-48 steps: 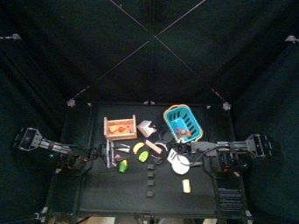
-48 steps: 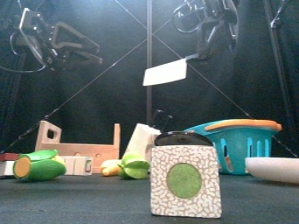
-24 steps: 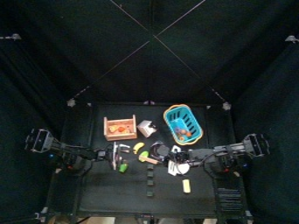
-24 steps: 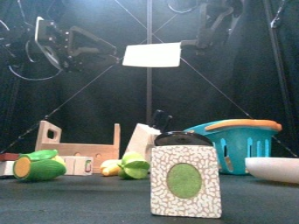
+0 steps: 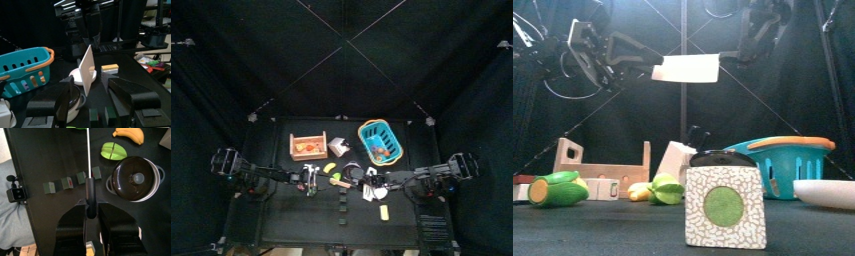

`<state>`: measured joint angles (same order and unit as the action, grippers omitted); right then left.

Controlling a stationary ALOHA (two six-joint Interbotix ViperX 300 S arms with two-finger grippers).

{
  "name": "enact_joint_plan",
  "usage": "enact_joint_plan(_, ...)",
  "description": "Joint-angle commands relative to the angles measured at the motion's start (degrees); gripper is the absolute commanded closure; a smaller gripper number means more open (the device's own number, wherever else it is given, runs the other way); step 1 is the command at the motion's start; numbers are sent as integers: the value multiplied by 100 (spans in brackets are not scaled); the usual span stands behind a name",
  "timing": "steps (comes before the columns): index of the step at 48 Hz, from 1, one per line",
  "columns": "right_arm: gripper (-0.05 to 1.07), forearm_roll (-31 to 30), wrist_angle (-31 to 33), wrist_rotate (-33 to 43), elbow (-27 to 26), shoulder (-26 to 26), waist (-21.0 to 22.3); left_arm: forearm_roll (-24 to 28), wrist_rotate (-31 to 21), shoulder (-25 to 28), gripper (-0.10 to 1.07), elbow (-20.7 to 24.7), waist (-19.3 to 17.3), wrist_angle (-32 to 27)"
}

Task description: Let go of cleaver handle

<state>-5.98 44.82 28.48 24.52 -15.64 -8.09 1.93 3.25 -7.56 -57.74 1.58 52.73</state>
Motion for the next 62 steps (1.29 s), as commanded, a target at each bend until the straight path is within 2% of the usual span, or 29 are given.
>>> enact_joint_plan(1,56,-35,-97,-9,-35,-62,-18,70,-26,26,17,149,-62,62)
enact_joint_plan(17,55,-97,-185,-9,53,-62,-18,123,-18,62,48,167,-70,114)
enact_joint_plan(23,53,-167,-229,26,88,-62,-18,123,-18,70,54,167,-70,132)
enact_joint_plan(28,46,-211,-343,44,141,-70,-35,123,-26,62,55,158,-70,132)
enact_joint_plan(39,19,-457,-510,53,457,-272,-79,123,-26,62,55,141,-53,132)
enact_joint_plan(45,14,-677,-765,62,686,-536,-114,114,-26,62,55,141,-35,141)
enact_joint_plan(52,14,-1011,-1397,229,1178,-1125,-114,114,-26,53,55,105,-26,202)
enact_joint_plan(62,14,-1512,-3129,703,2145,-1978,-105,105,-26,18,55,9,-18,387)
